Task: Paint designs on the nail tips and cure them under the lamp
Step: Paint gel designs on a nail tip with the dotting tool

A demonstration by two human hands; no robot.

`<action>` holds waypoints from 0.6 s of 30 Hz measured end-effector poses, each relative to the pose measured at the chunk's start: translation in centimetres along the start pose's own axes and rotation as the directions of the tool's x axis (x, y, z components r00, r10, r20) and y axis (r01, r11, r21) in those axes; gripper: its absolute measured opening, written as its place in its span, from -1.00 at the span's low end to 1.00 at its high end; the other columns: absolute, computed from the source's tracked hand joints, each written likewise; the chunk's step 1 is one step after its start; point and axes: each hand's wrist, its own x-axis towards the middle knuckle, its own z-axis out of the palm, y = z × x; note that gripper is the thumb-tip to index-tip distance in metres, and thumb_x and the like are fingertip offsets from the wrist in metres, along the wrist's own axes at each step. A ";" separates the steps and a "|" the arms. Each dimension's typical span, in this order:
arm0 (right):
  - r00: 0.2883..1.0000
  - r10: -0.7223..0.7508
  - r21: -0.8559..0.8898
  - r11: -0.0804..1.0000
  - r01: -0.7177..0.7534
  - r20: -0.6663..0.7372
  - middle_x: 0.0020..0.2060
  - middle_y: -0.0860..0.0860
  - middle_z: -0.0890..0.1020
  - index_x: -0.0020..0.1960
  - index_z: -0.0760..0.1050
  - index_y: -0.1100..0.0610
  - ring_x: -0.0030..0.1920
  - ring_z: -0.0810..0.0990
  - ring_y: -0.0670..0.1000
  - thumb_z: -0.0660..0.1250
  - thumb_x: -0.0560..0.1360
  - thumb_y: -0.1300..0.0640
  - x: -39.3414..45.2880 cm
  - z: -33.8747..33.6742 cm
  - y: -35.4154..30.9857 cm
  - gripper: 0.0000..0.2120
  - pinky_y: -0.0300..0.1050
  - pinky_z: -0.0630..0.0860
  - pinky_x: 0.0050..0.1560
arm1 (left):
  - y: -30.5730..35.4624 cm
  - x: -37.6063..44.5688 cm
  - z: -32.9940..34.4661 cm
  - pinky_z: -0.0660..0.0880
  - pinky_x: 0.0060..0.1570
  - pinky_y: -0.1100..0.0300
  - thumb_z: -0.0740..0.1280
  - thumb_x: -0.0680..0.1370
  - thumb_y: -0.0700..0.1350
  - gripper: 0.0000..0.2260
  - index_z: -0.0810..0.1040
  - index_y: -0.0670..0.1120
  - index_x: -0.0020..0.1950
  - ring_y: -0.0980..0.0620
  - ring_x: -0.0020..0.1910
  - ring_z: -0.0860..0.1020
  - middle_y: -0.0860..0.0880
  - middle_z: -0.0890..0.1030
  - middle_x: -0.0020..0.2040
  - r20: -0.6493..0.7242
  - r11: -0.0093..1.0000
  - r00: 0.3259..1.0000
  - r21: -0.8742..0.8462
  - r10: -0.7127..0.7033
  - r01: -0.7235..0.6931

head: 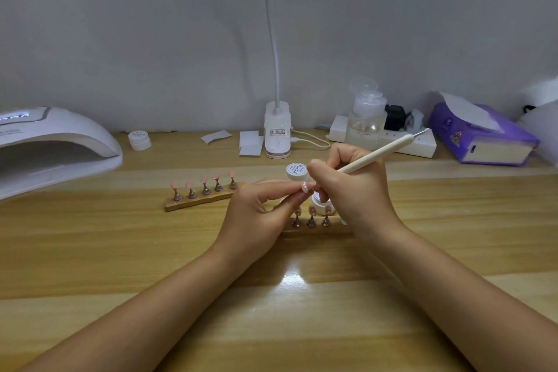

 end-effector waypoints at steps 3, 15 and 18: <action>1.000 0.000 0.000 1.000 0.000 -0.004 -0.68 -0.06 0.41 -0.57 0.29 0.04 -0.62 0.42 -0.12 0.31 0.34 0.36 0.0 0.0 0.0 -0.59 -0.34 0.36 -0.57 | 0.0 0.0 0.0 0.55 -0.05 0.22 0.34 0.40 -0.12 -0.74 0.57 -0.11 0.08 0.11 -0.14 0.63 0.10 0.64 -0.12 -0.004 1.000 1.000 -0.001 0.003 -0.003; 1.000 0.000 0.004 1.000 0.000 0.001 -0.67 -0.06 0.43 -0.51 0.30 0.12 -0.61 0.43 -0.13 0.31 0.33 0.37 0.0 0.1 0.0 -0.66 -0.34 0.36 -0.56 | 0.0 0.0 0.0 0.55 -0.08 0.22 0.34 0.41 -0.12 -0.74 0.57 -0.12 0.08 0.04 -0.18 0.63 0.10 0.64 -0.13 0.003 1.000 1.000 0.002 0.002 -0.002; 1.000 0.000 0.009 1.000 0.000 0.002 -0.68 -0.06 0.42 -0.53 0.30 0.09 -0.62 0.42 -0.13 0.31 0.34 0.38 0.0 0.1 0.0 -0.63 -0.35 0.35 -0.57 | -0.1 0.0 0.0 0.55 -0.07 0.22 0.34 0.41 -0.13 -0.74 0.57 -0.13 0.08 0.05 -0.17 0.63 0.07 0.65 -0.12 0.004 1.000 1.000 0.001 -0.004 0.004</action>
